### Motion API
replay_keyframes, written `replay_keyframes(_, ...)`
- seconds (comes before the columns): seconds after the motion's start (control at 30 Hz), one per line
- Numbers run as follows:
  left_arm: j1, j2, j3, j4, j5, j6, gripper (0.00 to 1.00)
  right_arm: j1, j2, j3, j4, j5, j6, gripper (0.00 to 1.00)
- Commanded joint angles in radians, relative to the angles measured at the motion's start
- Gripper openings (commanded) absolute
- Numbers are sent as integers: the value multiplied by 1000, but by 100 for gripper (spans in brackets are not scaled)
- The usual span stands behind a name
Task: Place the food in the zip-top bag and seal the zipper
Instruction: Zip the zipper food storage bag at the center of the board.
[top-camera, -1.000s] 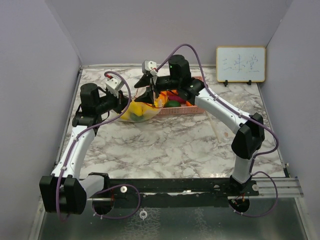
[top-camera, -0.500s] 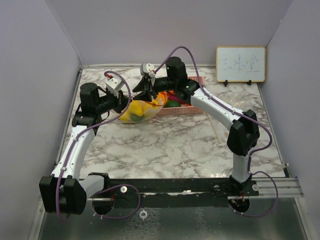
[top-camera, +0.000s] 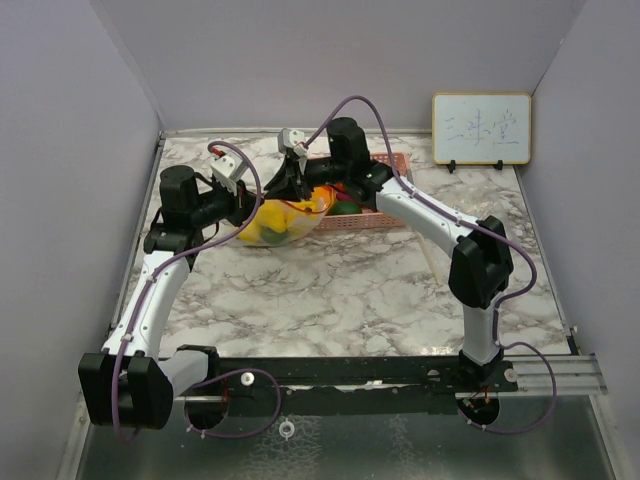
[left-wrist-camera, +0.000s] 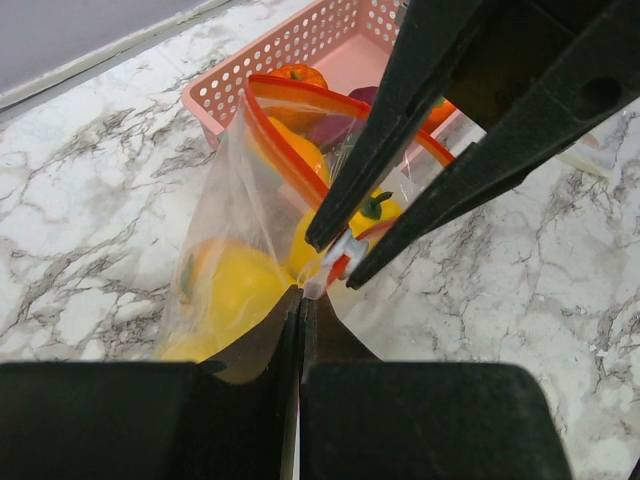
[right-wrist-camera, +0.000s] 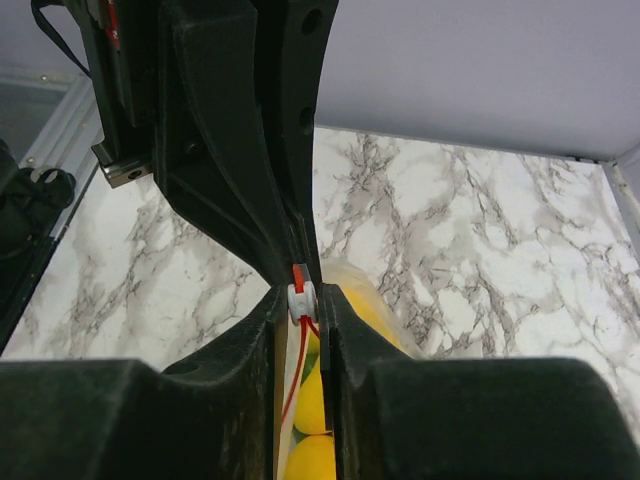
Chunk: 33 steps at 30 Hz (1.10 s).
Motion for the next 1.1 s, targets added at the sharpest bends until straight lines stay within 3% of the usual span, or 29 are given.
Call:
replay_keyframes(0.0,2,-26,25,37,33,-10,0,2,20,-12,35,36,13,10)
replay_keyframes(0.1,2,-27,30,40,35,-16,0,2,20,-12,23,71,4,3)
replay_keyframes(0.37,2,-32,40,25,-48,-23,0,-15,-19,-39,-59,242,-97,2)
replay_keyframes(0.87,6,-5,94,-54,-663,-102,0,-113,-138,-170,-108,312,-156,2)
replay_keyframes(1.07,7,15,130,-103,-805,-121,0,-140,-186,-263,-119,382,-185,2)
